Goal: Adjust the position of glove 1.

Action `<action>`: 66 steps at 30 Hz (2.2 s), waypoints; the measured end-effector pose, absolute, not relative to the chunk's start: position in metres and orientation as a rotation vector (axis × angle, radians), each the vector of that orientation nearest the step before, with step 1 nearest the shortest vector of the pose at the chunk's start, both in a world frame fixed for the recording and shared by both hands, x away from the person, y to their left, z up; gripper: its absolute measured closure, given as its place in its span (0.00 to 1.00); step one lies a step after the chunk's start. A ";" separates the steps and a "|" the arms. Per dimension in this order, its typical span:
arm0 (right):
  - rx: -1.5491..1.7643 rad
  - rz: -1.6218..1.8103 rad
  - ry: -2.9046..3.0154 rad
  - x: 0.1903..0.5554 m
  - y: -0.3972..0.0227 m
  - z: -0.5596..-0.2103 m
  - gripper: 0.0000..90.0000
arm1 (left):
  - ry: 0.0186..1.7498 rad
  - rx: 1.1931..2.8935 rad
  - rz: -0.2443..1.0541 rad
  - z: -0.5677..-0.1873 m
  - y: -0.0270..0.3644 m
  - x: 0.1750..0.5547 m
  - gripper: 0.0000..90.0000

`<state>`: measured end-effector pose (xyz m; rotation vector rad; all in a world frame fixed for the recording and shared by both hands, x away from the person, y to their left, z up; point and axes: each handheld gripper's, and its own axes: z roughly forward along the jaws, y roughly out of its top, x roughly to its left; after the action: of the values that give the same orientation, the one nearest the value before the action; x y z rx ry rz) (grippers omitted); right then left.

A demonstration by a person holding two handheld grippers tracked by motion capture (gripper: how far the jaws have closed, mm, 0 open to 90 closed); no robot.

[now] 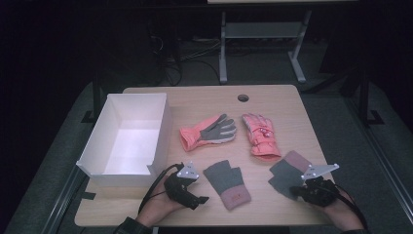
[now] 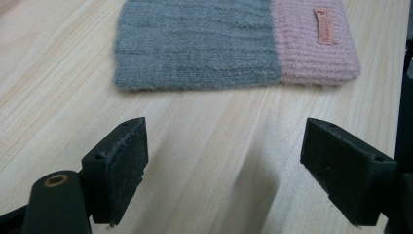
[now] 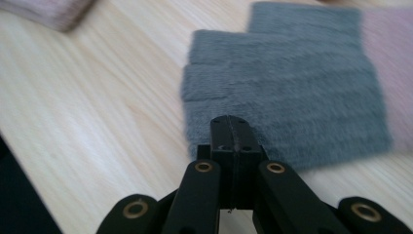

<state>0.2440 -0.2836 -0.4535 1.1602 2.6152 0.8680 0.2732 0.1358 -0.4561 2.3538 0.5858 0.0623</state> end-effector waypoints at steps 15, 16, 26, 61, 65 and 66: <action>0.971 0.929 2.744 0.263 -0.223 -0.454 1.00 | 0.582 2.360 0.067 -0.456 0.136 0.274 0.19; 0.965 0.933 2.748 0.264 -0.220 -0.454 1.00 | 0.584 2.359 0.067 -0.456 0.136 0.274 0.19; 0.900 1.000 2.715 0.276 -0.209 -0.443 1.00 | 0.587 2.354 0.068 -0.456 0.137 0.274 0.19; 1.098 0.829 2.554 0.281 -0.290 -0.453 1.00 | 0.604 2.345 0.073 -0.455 0.138 0.275 0.19; 1.104 0.830 2.568 0.263 -0.290 -0.451 1.00 | 0.607 2.355 0.071 -0.455 0.138 0.275 0.19; 1.098 0.831 2.573 0.255 -0.288 -0.451 1.00 | 0.617 2.345 0.068 -0.455 0.138 0.275 0.19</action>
<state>0.2553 -0.2881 -0.4507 1.0982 2.5733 0.8312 0.2745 0.1381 -0.4553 2.3454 0.6166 0.0680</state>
